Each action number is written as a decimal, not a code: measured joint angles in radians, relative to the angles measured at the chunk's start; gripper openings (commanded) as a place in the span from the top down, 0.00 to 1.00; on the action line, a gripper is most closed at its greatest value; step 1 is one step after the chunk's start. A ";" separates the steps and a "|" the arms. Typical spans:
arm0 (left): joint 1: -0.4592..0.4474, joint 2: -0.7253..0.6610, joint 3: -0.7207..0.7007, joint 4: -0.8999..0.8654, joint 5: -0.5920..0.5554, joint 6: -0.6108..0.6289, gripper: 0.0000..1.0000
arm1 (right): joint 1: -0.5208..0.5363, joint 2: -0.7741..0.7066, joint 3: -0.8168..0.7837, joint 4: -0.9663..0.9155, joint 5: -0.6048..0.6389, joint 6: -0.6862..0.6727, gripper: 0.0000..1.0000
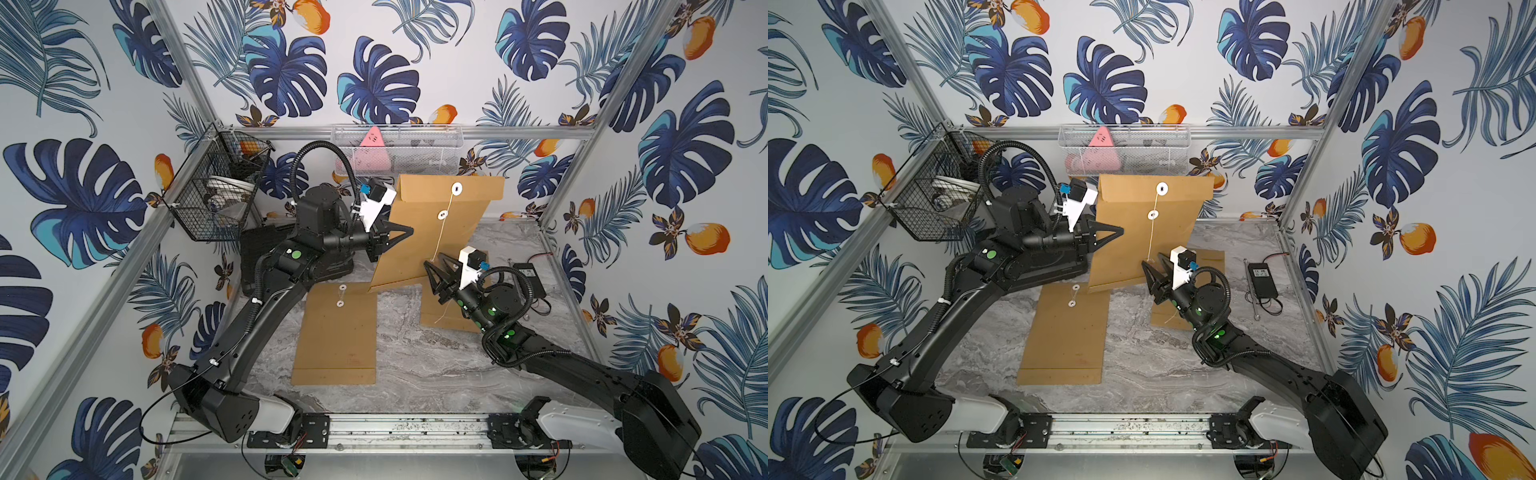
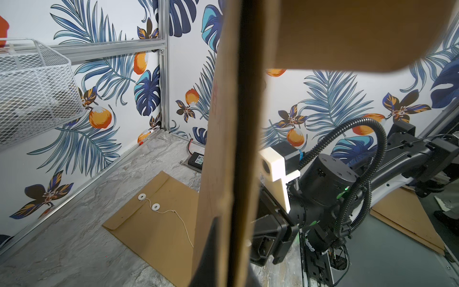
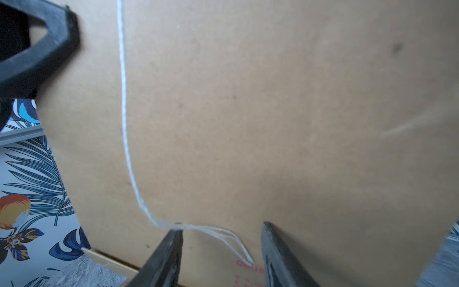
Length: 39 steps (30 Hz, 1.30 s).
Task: Close the mouth of the file bag
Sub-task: Close the file bag.
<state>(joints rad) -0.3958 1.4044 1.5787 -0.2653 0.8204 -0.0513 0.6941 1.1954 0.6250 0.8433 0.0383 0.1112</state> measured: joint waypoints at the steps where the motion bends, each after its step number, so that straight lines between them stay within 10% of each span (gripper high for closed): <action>1: -0.002 0.001 0.000 0.000 0.000 0.000 1.00 | 0.000 0.007 0.009 0.001 -0.001 -0.002 0.48; 11: -0.006 0.005 0.009 -0.006 -0.009 0.002 1.00 | 0.005 0.063 0.054 0.030 -0.005 -0.010 0.84; 18: -0.006 0.005 0.024 -0.021 -0.031 0.005 1.00 | 0.005 0.047 0.000 0.040 -0.004 -0.006 0.89; 23: -0.007 0.007 0.026 -0.027 -0.036 0.006 1.00 | 0.005 0.039 -0.017 0.041 -0.015 0.002 0.85; 32: -0.007 0.014 0.039 -0.051 -0.040 0.025 1.00 | 0.005 -0.025 -0.026 -0.011 -0.002 -0.041 0.46; 39: -0.007 0.016 0.046 -0.058 -0.031 0.046 1.00 | 0.005 -0.074 -0.022 -0.116 0.050 -0.134 0.43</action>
<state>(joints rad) -0.4026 1.4200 1.6245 -0.3237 0.7898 -0.0055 0.6987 1.1213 0.6033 0.7273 0.0879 -0.0227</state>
